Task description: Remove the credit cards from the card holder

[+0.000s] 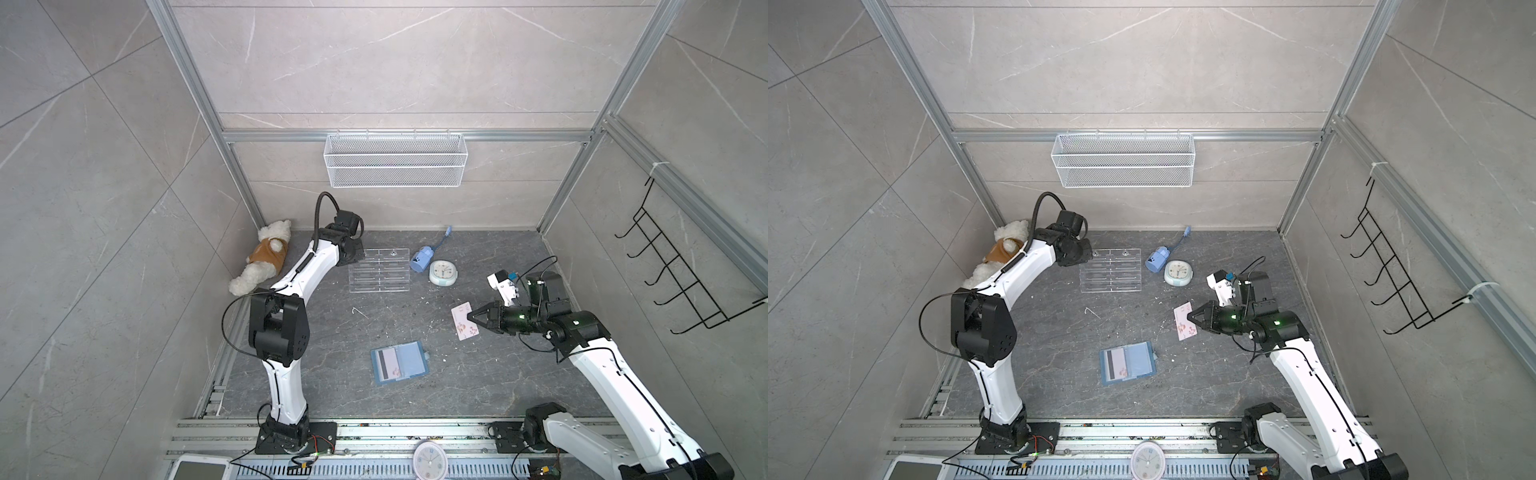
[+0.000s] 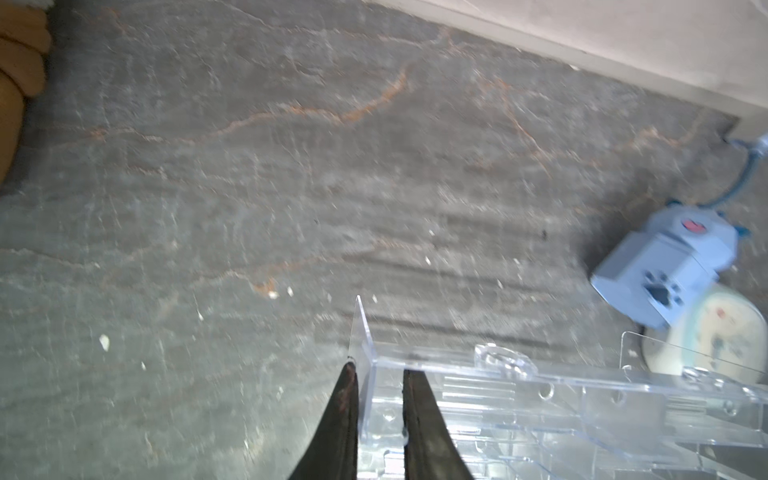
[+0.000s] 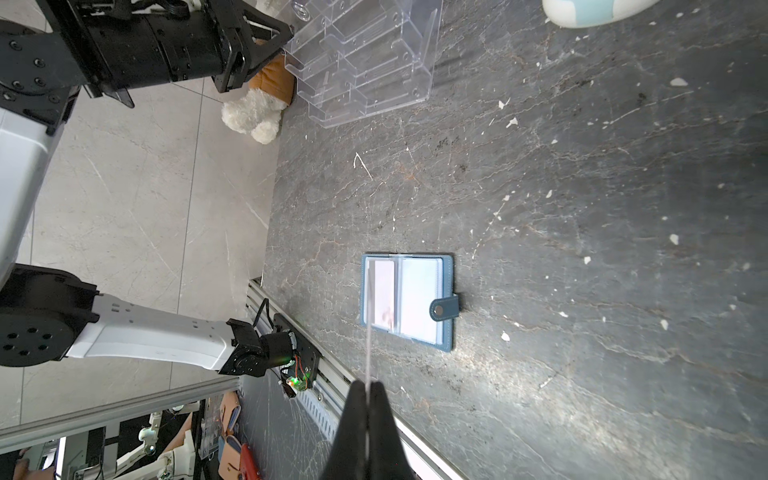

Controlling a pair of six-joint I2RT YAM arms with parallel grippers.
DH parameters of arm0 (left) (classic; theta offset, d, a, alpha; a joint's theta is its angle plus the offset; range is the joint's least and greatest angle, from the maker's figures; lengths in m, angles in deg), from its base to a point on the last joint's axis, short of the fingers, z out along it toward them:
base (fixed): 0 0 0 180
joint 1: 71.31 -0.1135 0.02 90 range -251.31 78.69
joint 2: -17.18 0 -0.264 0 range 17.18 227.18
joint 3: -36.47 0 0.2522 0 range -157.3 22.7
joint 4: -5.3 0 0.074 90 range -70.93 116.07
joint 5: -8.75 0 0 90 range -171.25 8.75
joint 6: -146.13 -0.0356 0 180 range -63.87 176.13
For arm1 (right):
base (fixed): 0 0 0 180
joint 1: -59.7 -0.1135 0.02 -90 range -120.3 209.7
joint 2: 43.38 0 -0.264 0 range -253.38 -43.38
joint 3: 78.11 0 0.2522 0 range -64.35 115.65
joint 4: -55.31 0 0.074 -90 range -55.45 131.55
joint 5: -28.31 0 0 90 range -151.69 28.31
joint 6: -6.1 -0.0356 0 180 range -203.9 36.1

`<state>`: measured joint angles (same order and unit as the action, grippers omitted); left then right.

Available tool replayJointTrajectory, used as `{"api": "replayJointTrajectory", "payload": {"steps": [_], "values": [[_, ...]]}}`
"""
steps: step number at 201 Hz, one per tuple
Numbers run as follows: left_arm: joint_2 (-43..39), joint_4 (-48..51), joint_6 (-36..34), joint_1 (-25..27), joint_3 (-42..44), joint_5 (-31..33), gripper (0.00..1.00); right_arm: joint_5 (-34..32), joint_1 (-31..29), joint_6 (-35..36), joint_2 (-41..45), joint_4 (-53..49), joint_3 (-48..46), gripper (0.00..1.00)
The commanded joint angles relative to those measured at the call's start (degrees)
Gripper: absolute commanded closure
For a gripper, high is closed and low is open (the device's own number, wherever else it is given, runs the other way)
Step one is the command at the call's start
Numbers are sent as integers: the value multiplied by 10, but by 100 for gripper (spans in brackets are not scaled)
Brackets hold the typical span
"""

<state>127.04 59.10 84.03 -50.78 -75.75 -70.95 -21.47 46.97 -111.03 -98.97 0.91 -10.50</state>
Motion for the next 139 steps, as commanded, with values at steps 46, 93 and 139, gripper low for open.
{"api": "replayJointTrajectory", "payload": {"steps": [46, 93, 139], "values": [[-62, 3, 109, 125, 49, 58, 100, -1, -4, 21, 48, -52, 0, 100], [-51, -8, 149, 170, 78, 77, 100, -1, -4, 33, 72, -84, 7, 100], [-55, -24, 180, 188, 114, 89, 100, 2, -4, 34, 84, -90, 6, 100]]}}
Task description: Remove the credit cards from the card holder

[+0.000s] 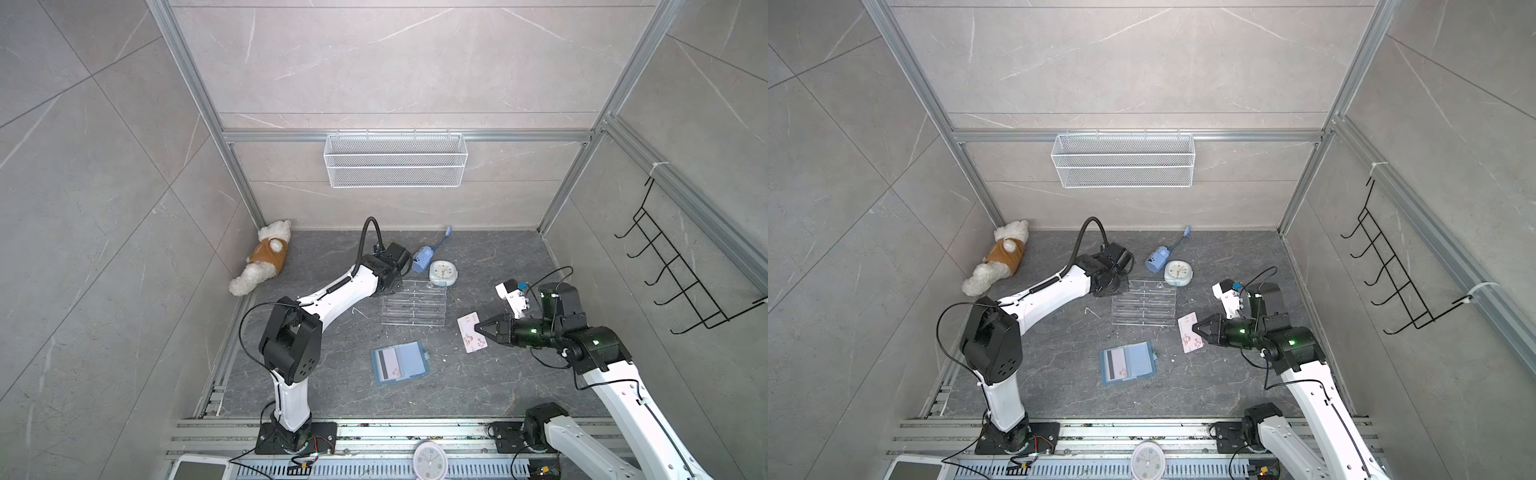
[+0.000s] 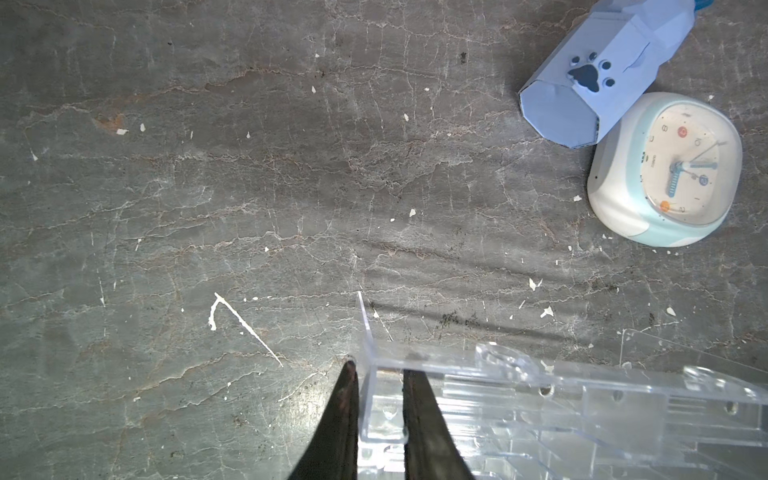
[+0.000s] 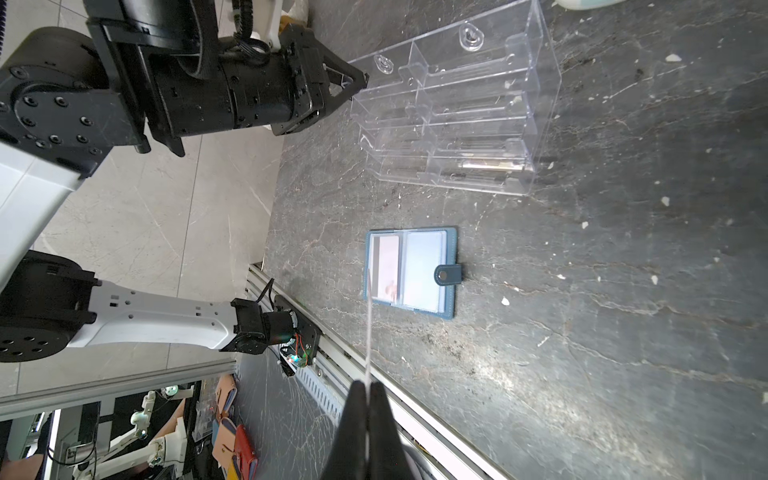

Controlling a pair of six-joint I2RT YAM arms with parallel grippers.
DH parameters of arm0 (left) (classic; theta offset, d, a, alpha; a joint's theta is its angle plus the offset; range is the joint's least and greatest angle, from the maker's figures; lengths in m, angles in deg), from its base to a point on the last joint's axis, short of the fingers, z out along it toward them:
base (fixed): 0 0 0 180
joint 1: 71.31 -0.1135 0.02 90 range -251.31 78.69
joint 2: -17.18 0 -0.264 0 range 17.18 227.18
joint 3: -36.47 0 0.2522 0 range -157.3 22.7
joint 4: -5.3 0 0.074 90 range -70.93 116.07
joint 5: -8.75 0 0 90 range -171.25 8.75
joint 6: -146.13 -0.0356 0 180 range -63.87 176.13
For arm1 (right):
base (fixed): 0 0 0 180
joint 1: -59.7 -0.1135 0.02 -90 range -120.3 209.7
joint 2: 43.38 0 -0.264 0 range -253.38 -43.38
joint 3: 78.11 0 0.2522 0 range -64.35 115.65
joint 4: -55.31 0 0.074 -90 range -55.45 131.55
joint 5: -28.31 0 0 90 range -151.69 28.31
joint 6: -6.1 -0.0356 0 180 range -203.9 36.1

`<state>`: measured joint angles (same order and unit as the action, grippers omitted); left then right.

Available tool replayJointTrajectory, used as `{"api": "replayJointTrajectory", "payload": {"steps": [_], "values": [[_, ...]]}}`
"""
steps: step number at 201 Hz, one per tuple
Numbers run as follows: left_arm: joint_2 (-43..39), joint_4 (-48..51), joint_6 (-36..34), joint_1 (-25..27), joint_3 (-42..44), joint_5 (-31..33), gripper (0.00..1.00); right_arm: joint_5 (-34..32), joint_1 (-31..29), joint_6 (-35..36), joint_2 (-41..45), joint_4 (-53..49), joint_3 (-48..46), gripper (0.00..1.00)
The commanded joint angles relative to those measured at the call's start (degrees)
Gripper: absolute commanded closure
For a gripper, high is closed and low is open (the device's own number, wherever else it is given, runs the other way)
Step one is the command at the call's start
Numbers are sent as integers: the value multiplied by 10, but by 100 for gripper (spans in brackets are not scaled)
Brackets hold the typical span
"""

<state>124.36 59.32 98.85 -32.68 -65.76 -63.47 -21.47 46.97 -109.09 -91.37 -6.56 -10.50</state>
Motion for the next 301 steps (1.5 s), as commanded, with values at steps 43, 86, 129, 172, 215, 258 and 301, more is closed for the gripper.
{"api": "replayJointTrajectory", "payload": {"steps": [43, 86, 129, 172, 215, 258, 301], "values": [[-22, -65, 32, 8, 44, -9, 100, 4, -3, 15, 9, -18, 5, 100], [-19, -86, 28, 11, 61, -17, 100, 1, -4, 13, 8, -15, 3, 100], [-13, -103, 15, 12, 70, -18, 98, 4, -4, 11, 9, -13, -3, 100], [-16, -115, 8, 13, 76, -22, 79, 3, -4, 13, 10, -15, -7, 100], [-42, -126, 7, 14, 87, -22, 54, -1, -4, 12, 9, -15, -10, 100], [-94, -122, 4, 16, 89, -18, 34, -8, -4, 14, 5, -11, -6, 100], [-185, -97, -8, 18, 87, 0, 20, -19, -4, 41, -7, -27, 8, 100]]}}
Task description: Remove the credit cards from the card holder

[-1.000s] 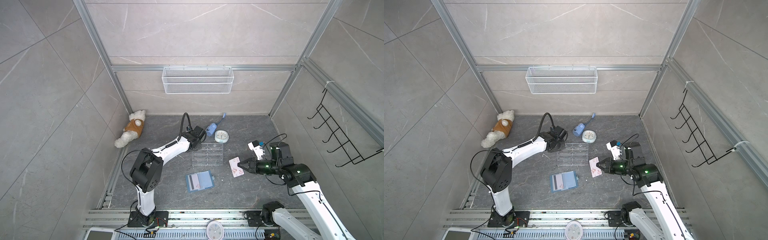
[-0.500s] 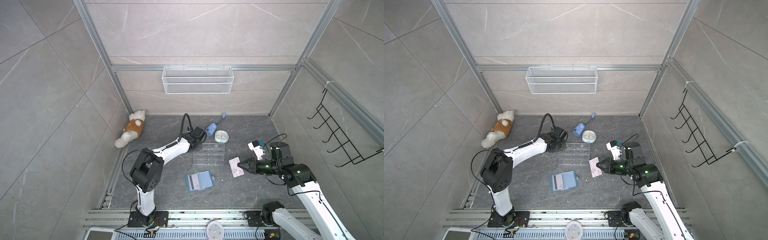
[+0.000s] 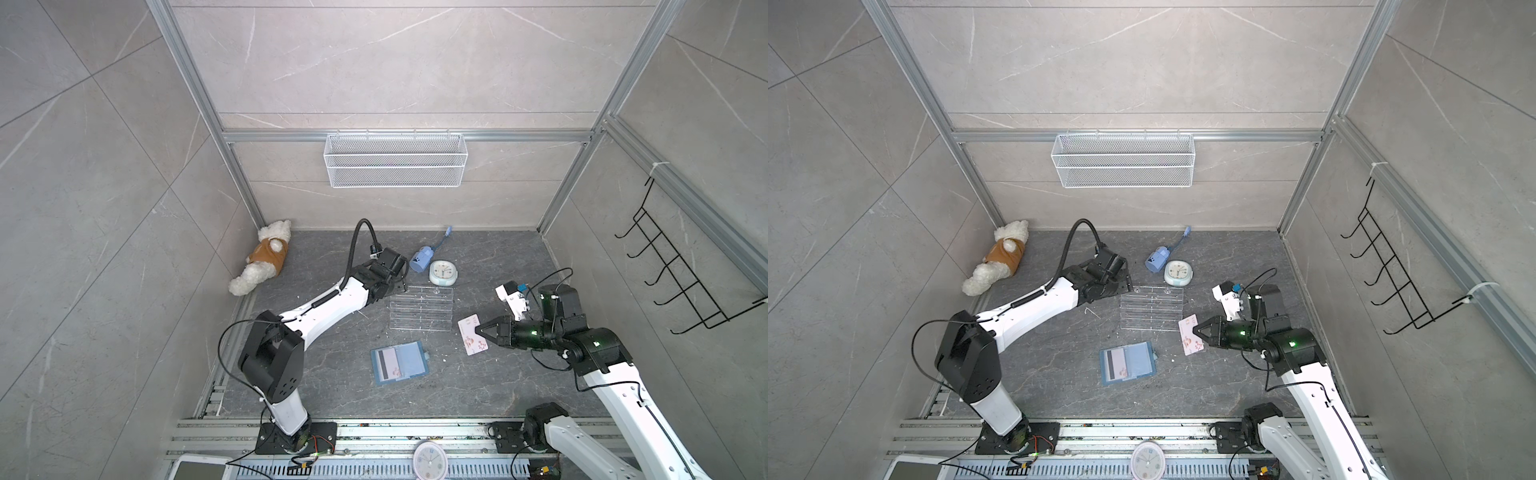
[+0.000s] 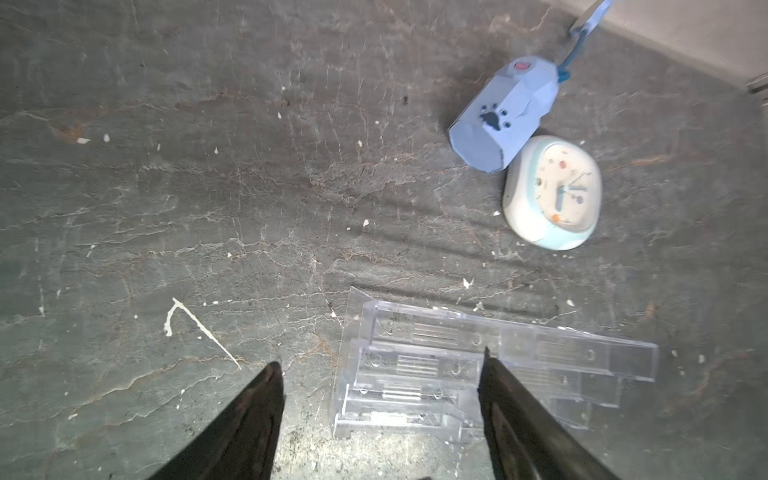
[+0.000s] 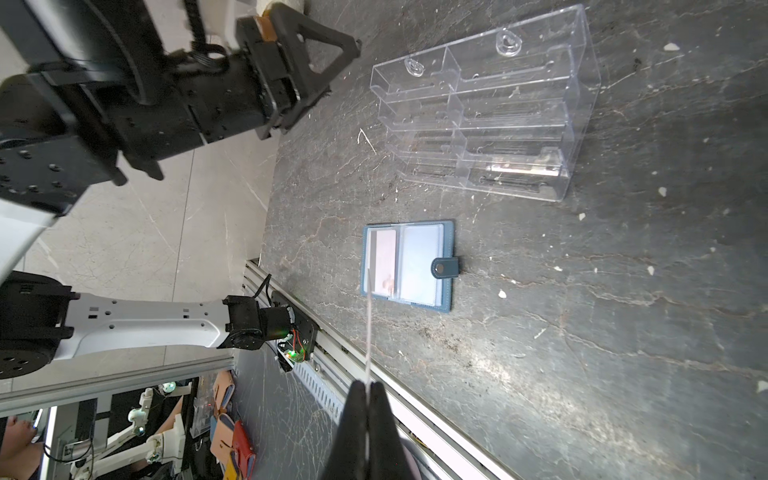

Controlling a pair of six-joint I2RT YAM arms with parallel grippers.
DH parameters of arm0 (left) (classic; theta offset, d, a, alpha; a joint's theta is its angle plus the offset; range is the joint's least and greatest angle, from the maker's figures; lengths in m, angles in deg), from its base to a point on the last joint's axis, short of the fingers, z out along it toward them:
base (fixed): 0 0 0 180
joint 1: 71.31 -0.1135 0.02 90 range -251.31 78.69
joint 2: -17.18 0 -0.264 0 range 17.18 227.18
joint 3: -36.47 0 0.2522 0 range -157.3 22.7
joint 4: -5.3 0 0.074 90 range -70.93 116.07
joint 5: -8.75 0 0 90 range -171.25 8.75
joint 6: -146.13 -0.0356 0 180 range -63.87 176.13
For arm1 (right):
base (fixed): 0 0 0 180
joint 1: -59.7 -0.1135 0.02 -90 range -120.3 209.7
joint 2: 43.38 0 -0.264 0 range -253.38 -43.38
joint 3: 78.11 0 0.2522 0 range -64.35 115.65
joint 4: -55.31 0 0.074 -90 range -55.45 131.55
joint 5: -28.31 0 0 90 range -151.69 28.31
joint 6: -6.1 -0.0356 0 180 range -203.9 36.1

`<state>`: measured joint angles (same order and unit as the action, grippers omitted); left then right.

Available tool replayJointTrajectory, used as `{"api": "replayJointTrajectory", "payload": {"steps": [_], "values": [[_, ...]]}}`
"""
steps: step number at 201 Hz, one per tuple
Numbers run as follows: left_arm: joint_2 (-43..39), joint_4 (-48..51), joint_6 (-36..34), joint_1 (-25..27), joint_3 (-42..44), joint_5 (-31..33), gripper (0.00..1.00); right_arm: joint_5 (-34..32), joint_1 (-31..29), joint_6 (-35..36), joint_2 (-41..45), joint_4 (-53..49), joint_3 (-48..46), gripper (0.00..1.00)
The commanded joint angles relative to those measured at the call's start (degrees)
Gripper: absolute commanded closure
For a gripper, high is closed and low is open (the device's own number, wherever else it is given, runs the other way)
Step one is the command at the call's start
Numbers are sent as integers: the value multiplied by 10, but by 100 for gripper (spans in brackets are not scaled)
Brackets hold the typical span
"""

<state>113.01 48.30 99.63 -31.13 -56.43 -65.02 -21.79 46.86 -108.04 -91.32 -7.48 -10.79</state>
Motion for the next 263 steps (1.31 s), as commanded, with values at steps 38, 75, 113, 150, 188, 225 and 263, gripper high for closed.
{"api": "replayJointTrajectory", "payload": {"steps": [38, 75, 113, 150, 188, 225, 263], "values": [[-213, -27, -77, 2, 34, 13, 16, -40, -3, 65, -29, -38, 33, 100], [-343, -34, -155, 2, 56, 18, 5, -71, -3, 120, -60, -87, 92, 100], [-452, -30, -239, 2, 78, 18, 0, -102, -3, 146, -78, -107, 134, 100], [-529, 21, -295, 2, 71, 41, 0, -129, -3, 158, -82, -102, 163, 100], [-587, 44, -339, 2, 79, -4, 0, -154, -3, 191, -99, -117, 204, 100], [-606, 58, -342, 2, 126, -36, 0, -187, -3, 246, -122, -128, 239, 100], [-615, 27, -339, 2, 198, -63, 0, -189, -3, 370, -107, -78, 234, 100]]}}
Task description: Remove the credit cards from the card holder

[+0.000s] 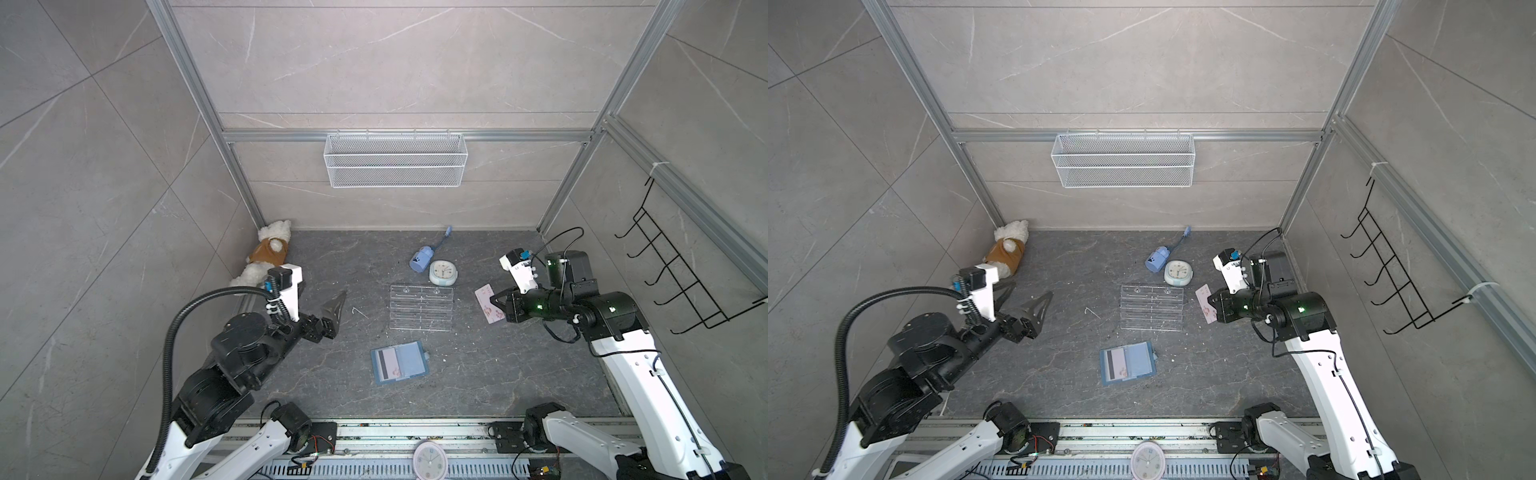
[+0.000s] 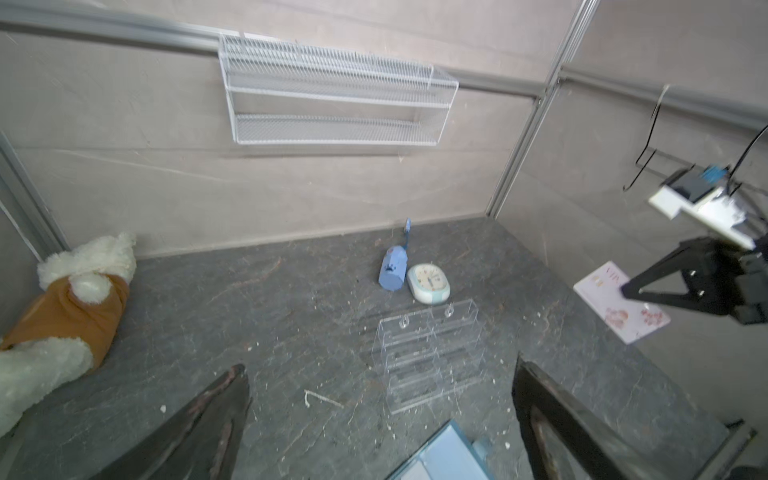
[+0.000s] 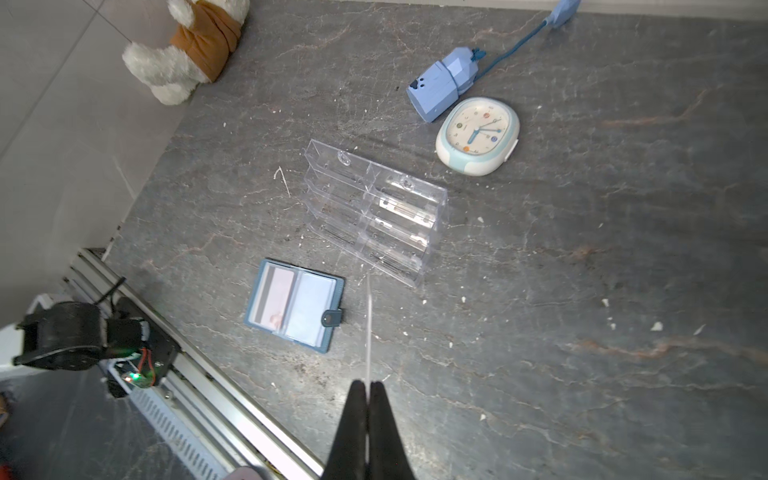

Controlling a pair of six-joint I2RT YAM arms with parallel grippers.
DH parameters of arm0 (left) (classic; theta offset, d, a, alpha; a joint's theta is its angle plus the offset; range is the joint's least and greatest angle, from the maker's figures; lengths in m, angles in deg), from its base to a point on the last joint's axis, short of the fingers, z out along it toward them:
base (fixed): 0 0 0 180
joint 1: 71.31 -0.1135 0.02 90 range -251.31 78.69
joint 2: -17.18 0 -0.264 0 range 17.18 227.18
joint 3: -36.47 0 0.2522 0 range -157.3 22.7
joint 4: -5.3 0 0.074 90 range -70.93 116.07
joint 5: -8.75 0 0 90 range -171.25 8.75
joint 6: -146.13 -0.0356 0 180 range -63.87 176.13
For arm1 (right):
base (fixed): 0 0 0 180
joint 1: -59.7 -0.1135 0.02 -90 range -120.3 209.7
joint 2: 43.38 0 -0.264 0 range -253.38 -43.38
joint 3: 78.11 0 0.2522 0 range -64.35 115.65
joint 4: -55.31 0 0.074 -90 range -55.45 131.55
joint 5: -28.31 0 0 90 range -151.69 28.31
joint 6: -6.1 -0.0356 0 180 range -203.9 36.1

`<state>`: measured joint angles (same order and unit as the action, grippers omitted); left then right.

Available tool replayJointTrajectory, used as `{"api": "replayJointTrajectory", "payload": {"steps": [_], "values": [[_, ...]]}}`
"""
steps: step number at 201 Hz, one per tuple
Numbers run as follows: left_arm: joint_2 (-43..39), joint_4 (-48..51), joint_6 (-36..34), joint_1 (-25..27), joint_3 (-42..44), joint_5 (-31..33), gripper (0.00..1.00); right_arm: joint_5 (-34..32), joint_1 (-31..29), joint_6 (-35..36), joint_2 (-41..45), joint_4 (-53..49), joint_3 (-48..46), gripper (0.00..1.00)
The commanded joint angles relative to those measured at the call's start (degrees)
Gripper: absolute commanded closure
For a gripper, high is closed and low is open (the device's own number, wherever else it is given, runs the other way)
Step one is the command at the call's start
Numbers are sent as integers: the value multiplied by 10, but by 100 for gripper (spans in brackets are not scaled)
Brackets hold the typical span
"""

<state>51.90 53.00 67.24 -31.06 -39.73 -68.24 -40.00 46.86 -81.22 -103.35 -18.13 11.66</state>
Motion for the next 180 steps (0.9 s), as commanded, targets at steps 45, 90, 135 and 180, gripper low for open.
{"api": "replayJointTrajectory", "payload": {"steps": [45, 90, 135, 180], "values": [[-4, -60, -15, 2, 83, -68, 0, 50, -3, 298, -21, 3, 31, 100], [3, -61, -35, 2, 116, -105, 0, 63, -12, 385, -124, -38, 89, 100], [15, -77, -36, 1, 150, -128, 0, 52, -32, 485, -225, -68, 149, 100], [39, -96, -41, 1, 173, -135, 0, 20, -43, 560, -330, -96, 207, 100]]}}
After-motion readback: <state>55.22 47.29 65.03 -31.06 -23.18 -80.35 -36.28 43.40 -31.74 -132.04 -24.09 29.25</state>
